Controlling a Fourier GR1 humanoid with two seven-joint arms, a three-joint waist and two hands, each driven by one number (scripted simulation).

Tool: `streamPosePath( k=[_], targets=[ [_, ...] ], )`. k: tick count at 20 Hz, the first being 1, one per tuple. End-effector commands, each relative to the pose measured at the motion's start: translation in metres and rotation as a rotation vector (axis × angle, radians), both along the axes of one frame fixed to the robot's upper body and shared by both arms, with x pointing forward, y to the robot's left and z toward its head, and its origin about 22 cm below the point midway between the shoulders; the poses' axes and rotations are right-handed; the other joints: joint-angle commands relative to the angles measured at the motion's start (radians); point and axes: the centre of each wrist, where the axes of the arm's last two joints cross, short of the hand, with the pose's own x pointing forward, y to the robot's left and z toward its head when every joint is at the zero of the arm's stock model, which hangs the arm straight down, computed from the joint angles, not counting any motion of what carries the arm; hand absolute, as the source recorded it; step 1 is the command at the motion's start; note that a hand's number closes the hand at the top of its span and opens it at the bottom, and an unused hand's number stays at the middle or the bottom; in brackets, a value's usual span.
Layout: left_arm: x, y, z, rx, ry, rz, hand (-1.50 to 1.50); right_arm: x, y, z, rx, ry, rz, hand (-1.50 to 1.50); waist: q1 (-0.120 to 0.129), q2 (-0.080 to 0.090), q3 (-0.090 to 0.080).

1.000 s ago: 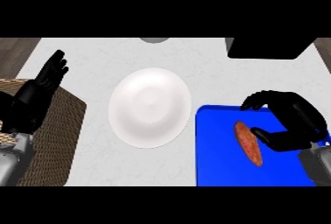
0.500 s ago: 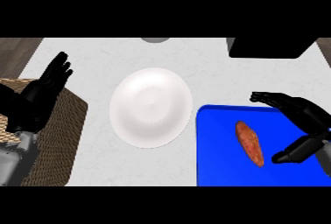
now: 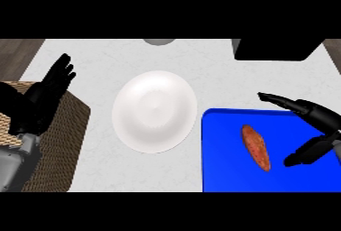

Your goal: Pick the sweet potato from the tray and place it in the plate

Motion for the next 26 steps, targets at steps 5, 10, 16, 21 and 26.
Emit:
streamPosePath(
  k=[5,10,16,21,26],
  targets=[
    [-0.007,-0.011,-0.050,-0.047,0.130,0.027,0.00,0.007,0.006,-0.005,-0.170,0.009,0.221,-1.50,-0.005,0.019,-0.039],
    [-0.011,-0.007,-0.058,-0.040,0.108,0.045,0.00,0.003,0.005,-0.016,-0.314,-0.082,0.247,-1.50,-0.016,0.015,-0.039],
    [-0.019,-0.004,-0.059,-0.034,0.128,0.029,0.00,0.012,0.017,-0.027,-0.434,-0.106,0.276,-1.50,-0.007,0.008,-0.040],
    [-0.006,-0.003,-0.048,-0.051,0.120,0.034,0.00,0.021,0.026,-0.035,-0.509,-0.087,0.308,-1.50,-0.010,0.014,-0.040],
    [-0.008,-0.001,-0.062,-0.048,0.138,0.058,0.00,0.026,0.058,-0.036,-0.533,-0.107,0.353,-1.50,-0.034,0.007,-0.042]
  ],
)
